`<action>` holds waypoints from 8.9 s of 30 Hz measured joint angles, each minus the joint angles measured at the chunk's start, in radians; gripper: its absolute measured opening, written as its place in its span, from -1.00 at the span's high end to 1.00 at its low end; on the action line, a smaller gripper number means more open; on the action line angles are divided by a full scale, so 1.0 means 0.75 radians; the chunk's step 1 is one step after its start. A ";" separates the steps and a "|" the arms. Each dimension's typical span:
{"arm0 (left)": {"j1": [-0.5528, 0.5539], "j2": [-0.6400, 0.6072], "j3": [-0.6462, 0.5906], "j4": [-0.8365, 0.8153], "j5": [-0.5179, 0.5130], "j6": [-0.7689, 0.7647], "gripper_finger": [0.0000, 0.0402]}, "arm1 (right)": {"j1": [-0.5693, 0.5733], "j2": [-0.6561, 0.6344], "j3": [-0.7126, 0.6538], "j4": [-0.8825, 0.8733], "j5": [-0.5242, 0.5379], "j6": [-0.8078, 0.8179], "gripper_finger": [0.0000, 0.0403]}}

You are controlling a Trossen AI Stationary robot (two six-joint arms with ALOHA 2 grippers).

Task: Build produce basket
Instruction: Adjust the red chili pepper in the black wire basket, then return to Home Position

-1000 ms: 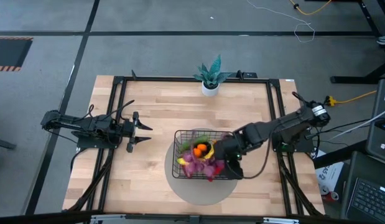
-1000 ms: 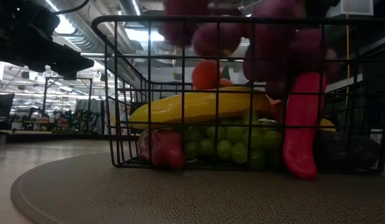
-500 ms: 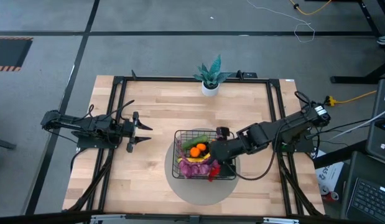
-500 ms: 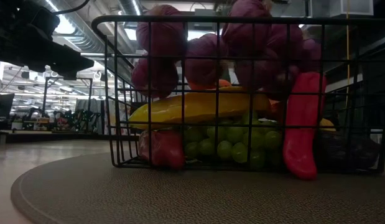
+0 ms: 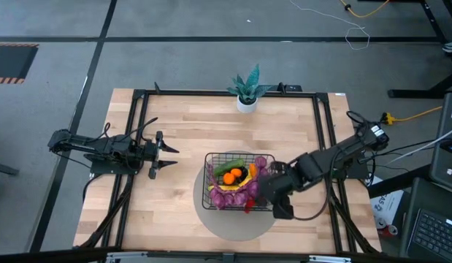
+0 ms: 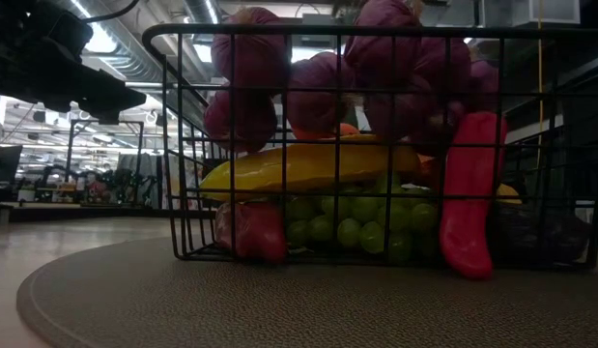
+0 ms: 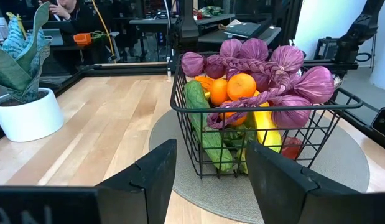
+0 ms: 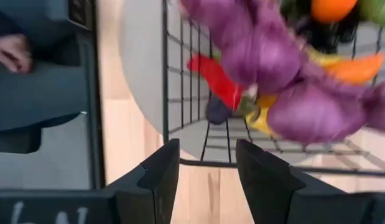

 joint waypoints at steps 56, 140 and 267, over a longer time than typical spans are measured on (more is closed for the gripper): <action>0.000 0.000 0.000 0.000 0.000 0.000 0.06 | 0.020 0.066 -0.419 0.333 0.361 0.544 0.51; 0.000 -0.001 0.000 0.000 0.000 0.000 0.06 | -0.185 0.079 0.089 0.383 0.551 -0.333 0.99; 0.000 0.000 0.000 0.000 0.000 0.000 0.06 | -0.422 -2.066 -2.123 1.681 0.287 -0.401 0.41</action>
